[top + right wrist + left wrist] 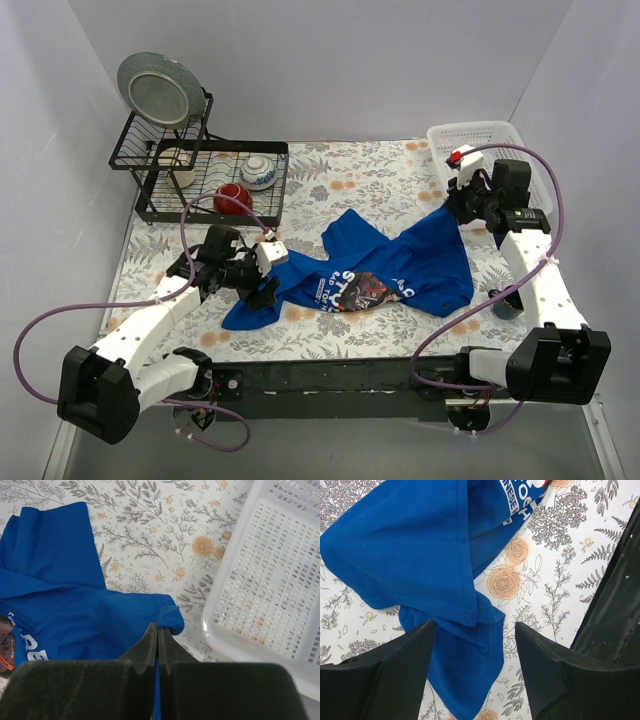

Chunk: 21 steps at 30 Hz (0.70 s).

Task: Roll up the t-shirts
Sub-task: Flatten out the T-shirt at the center of the board.

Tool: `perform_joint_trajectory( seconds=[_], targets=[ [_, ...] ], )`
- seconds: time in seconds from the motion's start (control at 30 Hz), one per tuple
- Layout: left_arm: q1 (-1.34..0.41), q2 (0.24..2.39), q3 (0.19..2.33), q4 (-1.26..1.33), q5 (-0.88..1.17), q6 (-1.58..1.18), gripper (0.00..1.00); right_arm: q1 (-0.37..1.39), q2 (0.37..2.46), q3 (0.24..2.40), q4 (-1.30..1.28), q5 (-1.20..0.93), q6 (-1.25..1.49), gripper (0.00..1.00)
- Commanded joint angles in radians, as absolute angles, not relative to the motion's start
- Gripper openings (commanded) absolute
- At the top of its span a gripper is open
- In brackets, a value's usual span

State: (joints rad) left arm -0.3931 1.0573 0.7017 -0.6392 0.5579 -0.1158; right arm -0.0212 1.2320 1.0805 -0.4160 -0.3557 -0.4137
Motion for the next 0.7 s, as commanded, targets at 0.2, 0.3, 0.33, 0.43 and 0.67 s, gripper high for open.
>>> perform_joint_trajectory(
  seconds=[0.2, 0.3, 0.33, 0.43, 0.67],
  targets=[
    [-0.443, 1.075, 0.657, -0.549, 0.477, -0.103, 0.54, -0.018, 1.204, 1.062, -0.387, -0.339, -0.402, 0.01],
    [-0.445, 1.095, 0.655, -0.528, 0.46, -0.104, 0.5, -0.018, 1.207, 1.062, -0.387, -0.337, -0.4, 0.01],
    [-0.445, 1.097, 0.653, -0.52, 0.456, -0.109, 0.49, -0.018, 1.207, 1.062, -0.387, -0.336, -0.4, 0.01],
    [-0.443, 1.112, 0.652, -0.496, 0.439, -0.115, 0.46, -0.018, 1.209, 1.065, -0.387, -0.334, -0.4, 0.01],
    [-0.445, 1.134, 0.655, -0.489, 0.448, -0.118, 0.4, -0.017, 1.206, 1.052, -0.38, -0.327, -0.402, 0.01]
  ],
)
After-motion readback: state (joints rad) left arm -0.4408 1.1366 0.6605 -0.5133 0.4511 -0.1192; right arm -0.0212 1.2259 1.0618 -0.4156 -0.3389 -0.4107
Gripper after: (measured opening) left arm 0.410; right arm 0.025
